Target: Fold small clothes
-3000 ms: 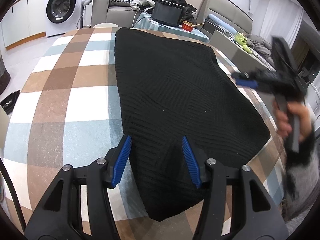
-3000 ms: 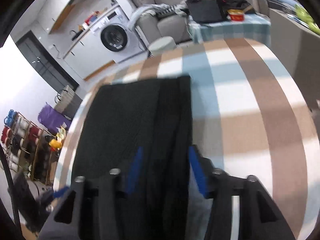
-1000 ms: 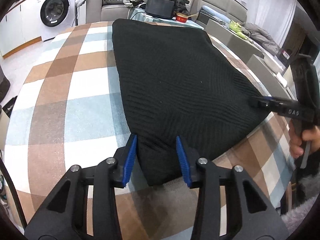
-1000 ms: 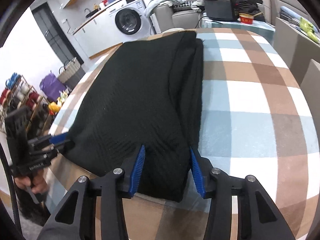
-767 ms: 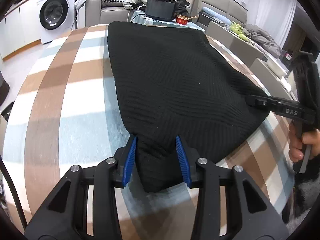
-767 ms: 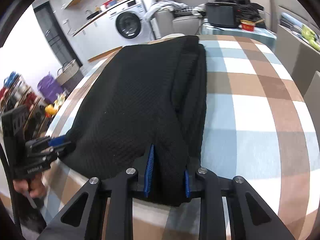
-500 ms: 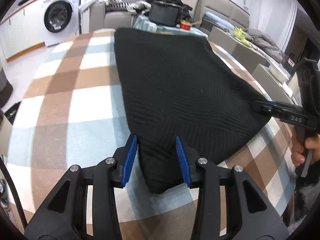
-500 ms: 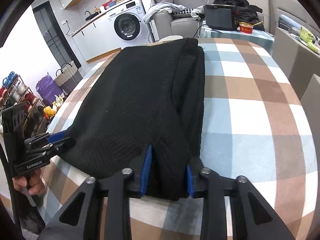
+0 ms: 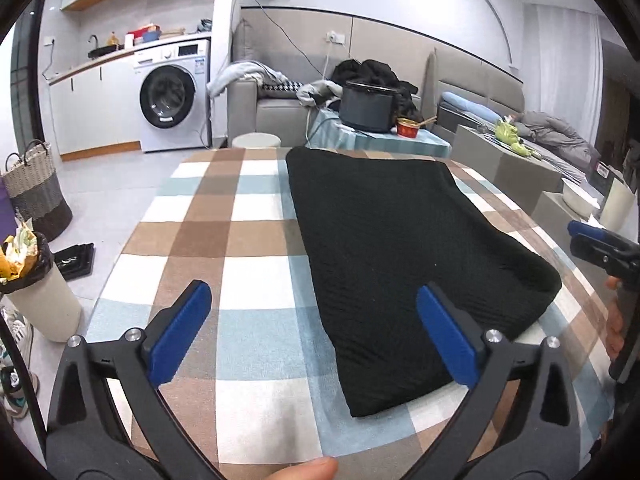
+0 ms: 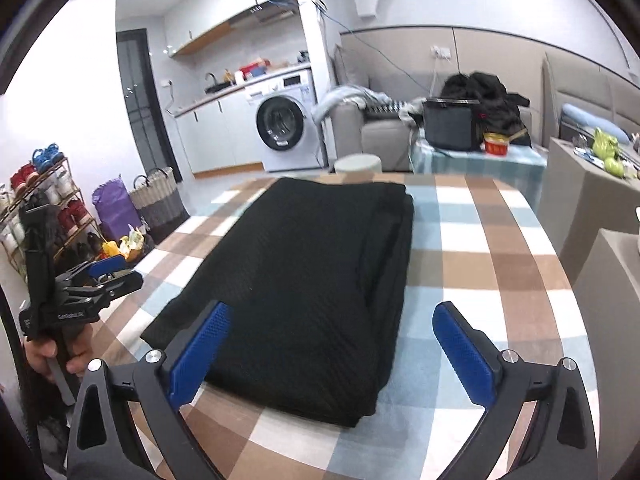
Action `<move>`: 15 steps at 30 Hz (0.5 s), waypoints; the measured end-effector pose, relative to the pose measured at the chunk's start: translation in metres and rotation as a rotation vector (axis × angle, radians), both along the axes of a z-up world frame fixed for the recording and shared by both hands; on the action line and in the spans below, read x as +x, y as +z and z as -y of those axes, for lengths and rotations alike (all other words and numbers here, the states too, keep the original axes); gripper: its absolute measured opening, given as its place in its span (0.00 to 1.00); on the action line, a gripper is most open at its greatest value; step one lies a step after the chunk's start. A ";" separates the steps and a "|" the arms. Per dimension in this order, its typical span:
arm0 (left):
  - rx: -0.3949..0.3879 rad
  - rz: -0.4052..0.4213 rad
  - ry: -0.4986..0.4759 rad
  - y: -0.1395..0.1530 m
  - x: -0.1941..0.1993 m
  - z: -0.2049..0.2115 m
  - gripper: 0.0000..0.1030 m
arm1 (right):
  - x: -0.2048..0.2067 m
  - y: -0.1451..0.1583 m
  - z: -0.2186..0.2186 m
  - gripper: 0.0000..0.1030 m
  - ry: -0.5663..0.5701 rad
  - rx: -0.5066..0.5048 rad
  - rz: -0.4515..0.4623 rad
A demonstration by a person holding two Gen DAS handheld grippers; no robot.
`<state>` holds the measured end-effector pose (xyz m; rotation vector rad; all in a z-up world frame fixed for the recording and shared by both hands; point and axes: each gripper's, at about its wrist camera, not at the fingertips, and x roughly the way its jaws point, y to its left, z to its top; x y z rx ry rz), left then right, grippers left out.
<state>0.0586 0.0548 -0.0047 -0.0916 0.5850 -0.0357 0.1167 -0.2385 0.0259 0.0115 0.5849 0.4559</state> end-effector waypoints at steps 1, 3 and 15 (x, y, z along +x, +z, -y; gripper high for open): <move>0.002 0.013 0.005 0.000 -0.002 0.000 0.99 | -0.003 0.000 -0.001 1.00 0.000 0.000 0.023; 0.004 0.040 0.021 0.001 -0.007 0.000 0.99 | -0.010 0.003 -0.002 1.00 -0.009 0.008 0.050; 0.032 0.122 0.025 0.003 -0.029 0.014 0.99 | -0.037 -0.004 -0.007 1.00 0.013 0.020 0.108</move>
